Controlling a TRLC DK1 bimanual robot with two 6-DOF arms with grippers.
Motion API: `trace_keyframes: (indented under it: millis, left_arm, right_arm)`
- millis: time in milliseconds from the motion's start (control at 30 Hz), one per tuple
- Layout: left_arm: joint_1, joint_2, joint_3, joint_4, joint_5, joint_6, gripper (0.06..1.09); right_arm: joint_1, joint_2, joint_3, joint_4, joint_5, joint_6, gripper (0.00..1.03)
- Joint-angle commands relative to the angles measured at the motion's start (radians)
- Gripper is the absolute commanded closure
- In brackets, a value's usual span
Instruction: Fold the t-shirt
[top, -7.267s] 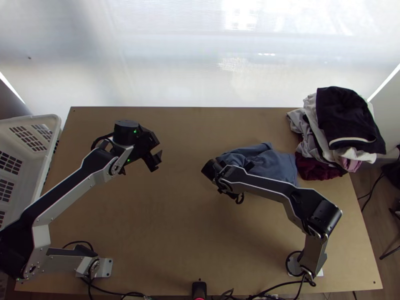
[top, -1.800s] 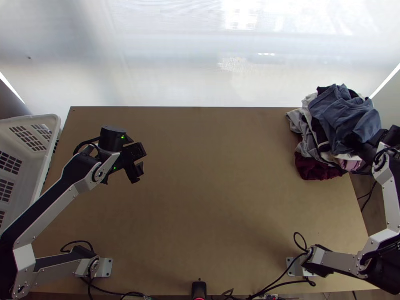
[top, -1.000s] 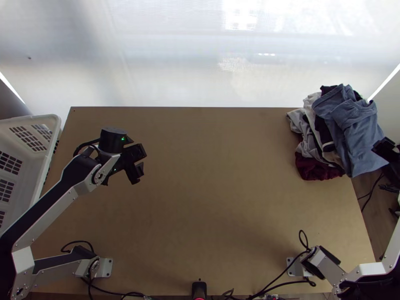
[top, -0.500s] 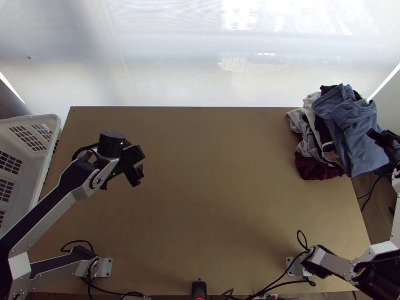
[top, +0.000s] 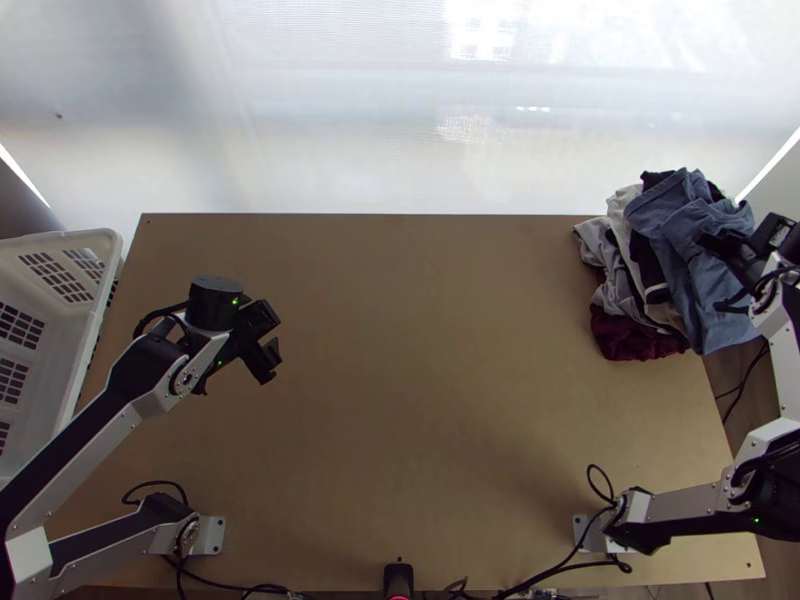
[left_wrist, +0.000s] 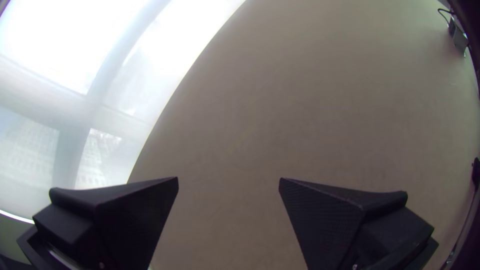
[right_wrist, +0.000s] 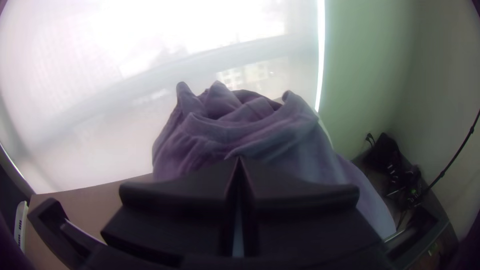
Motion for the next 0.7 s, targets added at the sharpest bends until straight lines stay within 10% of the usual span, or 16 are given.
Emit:
trace_keyframes:
  millis: [0,667]
  left_arm:
    - [0.014,-0.048,-0.04,-0.014,-0.018,-0.005,0.11]
    - [0.009,-0.112,-0.078,-0.041,-0.032,-0.011,0.11]
  right_arm:
    - [0.076,0.131,0.075,0.04,0.008,0.001,1.0]
    - [0.158,0.303,0.205,0.005,0.05,-0.017,1.0]
